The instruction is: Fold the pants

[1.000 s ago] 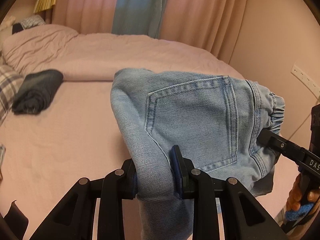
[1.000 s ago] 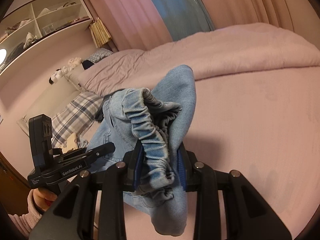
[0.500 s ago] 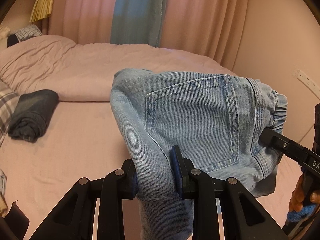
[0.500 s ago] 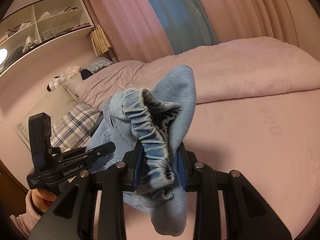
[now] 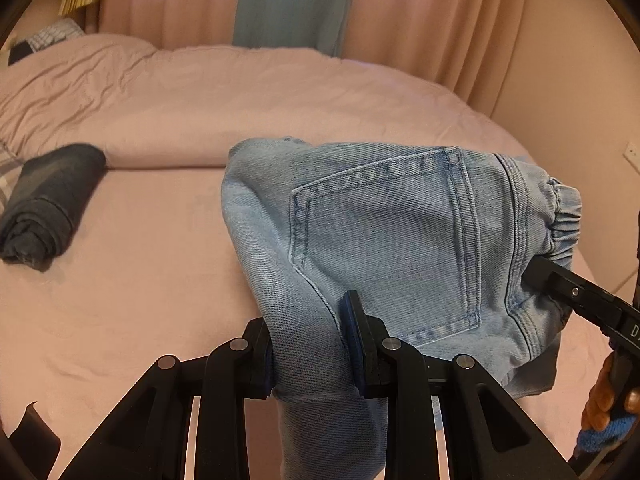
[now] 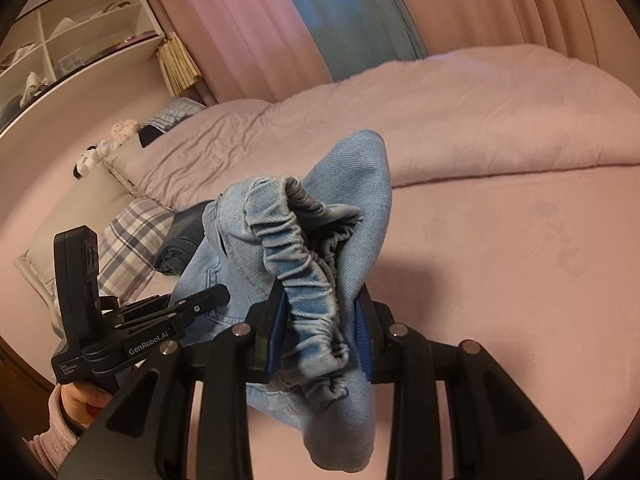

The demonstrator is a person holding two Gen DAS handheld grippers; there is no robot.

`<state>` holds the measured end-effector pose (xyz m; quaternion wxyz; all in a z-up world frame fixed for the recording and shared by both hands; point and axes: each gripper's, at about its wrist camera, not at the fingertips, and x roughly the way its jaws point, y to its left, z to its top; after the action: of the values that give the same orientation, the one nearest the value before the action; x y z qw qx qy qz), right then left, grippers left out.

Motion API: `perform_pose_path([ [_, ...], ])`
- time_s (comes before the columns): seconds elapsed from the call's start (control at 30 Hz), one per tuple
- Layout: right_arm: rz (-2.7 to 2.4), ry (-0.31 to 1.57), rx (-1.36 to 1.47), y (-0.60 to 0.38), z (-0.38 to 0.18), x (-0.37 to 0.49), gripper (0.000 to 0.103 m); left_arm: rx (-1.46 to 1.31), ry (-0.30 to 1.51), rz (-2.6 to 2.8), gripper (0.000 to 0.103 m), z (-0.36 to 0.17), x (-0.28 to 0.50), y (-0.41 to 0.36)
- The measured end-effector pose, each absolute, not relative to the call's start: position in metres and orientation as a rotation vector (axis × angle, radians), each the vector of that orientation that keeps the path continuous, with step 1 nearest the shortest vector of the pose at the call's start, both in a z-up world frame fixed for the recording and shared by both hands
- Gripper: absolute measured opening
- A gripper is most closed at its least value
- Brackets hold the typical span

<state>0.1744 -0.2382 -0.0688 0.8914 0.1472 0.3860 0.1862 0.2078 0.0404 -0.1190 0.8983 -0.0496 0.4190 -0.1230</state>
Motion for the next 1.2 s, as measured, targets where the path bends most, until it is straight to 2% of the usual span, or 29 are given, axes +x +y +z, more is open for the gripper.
perform_pose_path([
  [0.77,0.331,0.976,0.306,-0.228,-0.142,0.223,0.03,-0.094,1.032,-0.213,0.027,-0.189,0.244,0.041],
  [1.13,0.301,1.047,0.373,-0.238,-0.171,0.24,0.031,-0.092,1.029,-0.228,0.027,-0.194,0.25,0.043],
  [1.2,0.301,1.059,0.409,-0.241,-0.178,0.243,0.035,-0.101,1.027,-0.224,0.031,-0.195,0.249,0.045],
])
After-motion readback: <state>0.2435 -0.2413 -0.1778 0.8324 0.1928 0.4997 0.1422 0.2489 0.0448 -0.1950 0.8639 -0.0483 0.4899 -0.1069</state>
